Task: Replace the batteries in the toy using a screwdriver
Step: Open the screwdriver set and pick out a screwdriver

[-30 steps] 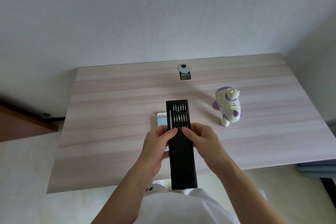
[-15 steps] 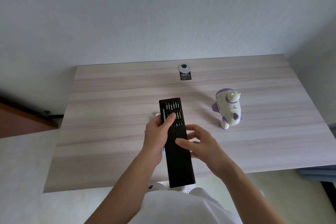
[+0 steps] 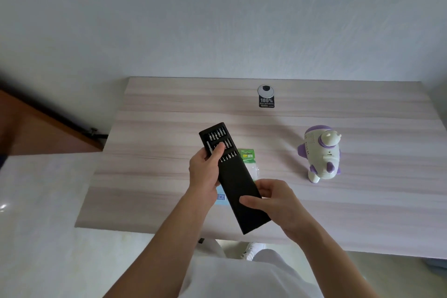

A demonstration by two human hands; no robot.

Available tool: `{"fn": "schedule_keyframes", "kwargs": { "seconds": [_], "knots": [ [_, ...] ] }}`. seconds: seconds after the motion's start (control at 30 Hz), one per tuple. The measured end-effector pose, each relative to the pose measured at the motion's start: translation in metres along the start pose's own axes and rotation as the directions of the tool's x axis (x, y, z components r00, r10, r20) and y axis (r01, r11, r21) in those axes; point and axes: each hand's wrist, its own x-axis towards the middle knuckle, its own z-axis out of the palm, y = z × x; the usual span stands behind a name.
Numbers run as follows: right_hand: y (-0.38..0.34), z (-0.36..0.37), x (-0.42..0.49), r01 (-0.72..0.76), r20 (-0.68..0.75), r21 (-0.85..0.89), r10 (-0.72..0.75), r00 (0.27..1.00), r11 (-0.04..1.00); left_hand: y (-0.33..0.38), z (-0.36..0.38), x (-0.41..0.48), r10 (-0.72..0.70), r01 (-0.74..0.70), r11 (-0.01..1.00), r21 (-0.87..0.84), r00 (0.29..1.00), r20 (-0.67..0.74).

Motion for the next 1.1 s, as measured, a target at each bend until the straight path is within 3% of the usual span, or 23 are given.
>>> {"fn": "schedule_keyframes", "kwargs": {
  "seconds": [0.43,0.73,0.87,1.1],
  "knots": [
    [0.006,0.028,0.024,-0.108,0.15,-0.046,0.114,0.982,0.993,0.028,-0.084,0.06,-0.079,0.049,0.983,-0.176,0.984,-0.162],
    [0.036,0.098,0.09,-0.17,-0.142,0.16,0.193,0.971,0.972,0.027,-0.154,0.1,-0.148,0.147,0.989,-0.005,0.989,-0.02],
    [0.037,0.134,0.131,-0.185,-0.263,0.048,0.191,0.946,0.982,0.017,-0.179,0.111,-0.214,0.212,0.975,0.071,0.976,0.023],
    [0.043,0.168,0.176,-0.264,-0.317,-0.189,0.196,0.928,0.946,0.015,-0.202,0.124,-0.234,0.227,0.967,0.116,0.971,0.051]
  ]
}}
